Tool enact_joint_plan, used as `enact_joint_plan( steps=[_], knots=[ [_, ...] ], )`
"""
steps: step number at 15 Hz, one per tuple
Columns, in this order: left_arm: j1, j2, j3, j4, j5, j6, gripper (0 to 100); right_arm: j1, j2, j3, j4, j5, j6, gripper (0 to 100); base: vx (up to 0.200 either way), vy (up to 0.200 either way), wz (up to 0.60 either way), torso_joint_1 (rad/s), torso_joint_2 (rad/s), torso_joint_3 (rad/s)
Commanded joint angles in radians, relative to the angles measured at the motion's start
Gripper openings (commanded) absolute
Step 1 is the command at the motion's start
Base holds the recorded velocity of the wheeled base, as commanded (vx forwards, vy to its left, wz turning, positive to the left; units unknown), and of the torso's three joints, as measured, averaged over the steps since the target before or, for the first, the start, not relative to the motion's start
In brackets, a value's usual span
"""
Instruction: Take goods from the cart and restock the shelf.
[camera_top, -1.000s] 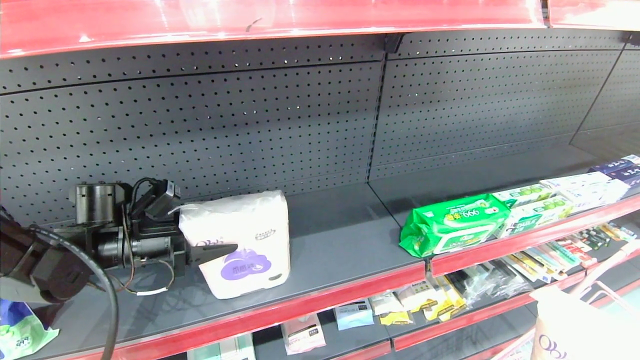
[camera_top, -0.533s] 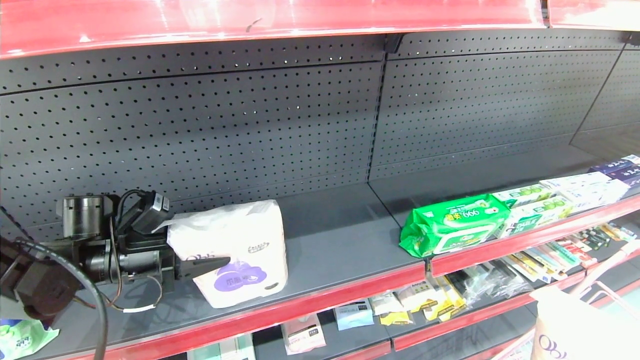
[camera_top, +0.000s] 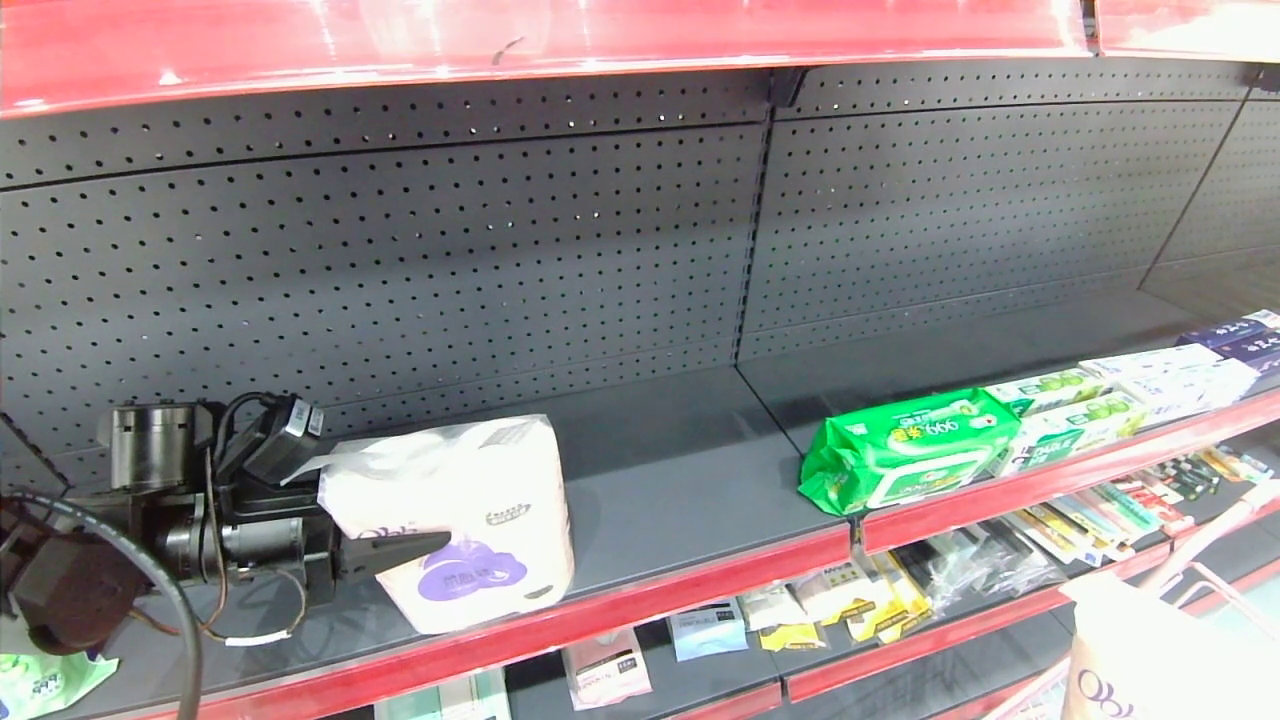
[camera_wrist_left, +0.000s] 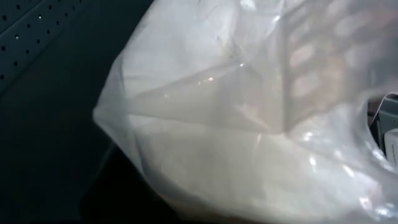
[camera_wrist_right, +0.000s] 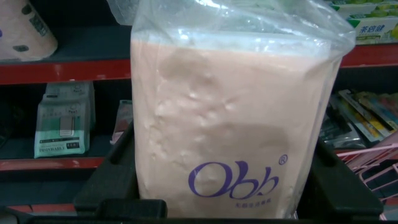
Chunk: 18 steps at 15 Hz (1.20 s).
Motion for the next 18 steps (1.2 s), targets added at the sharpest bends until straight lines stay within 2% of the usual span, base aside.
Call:
enact_joint_plan(
  steps=[1,5,9,18],
  knots=[
    [0.004,0.002,0.000,-0.001,-0.003,0.000,0,0.000,0.000,0.000,0.000,0.000,-0.001,0,0.000,0.000,0.00,0.000,0.00,0.000],
    [0.004,0.002,0.000,0.001,0.001,0.002,0,0.000,0.000,0.000,0.000,0.000,-0.001,0,0.000,0.000,0.00,0.000,0.00,0.000],
    [0.004,0.005,-0.001,-0.001,0.072,0.002,0,0.000,0.000,0.000,0.000,0.000,-0.001,0,0.000,0.000,0.00,0.000,0.00,0.000],
    [0.001,0.002,-0.020,-0.001,0.064,0.000,0,0.000,0.000,0.000,0.000,0.000,0.001,0,0.000,0.000,0.00,0.000,0.00,0.000]
  ],
)
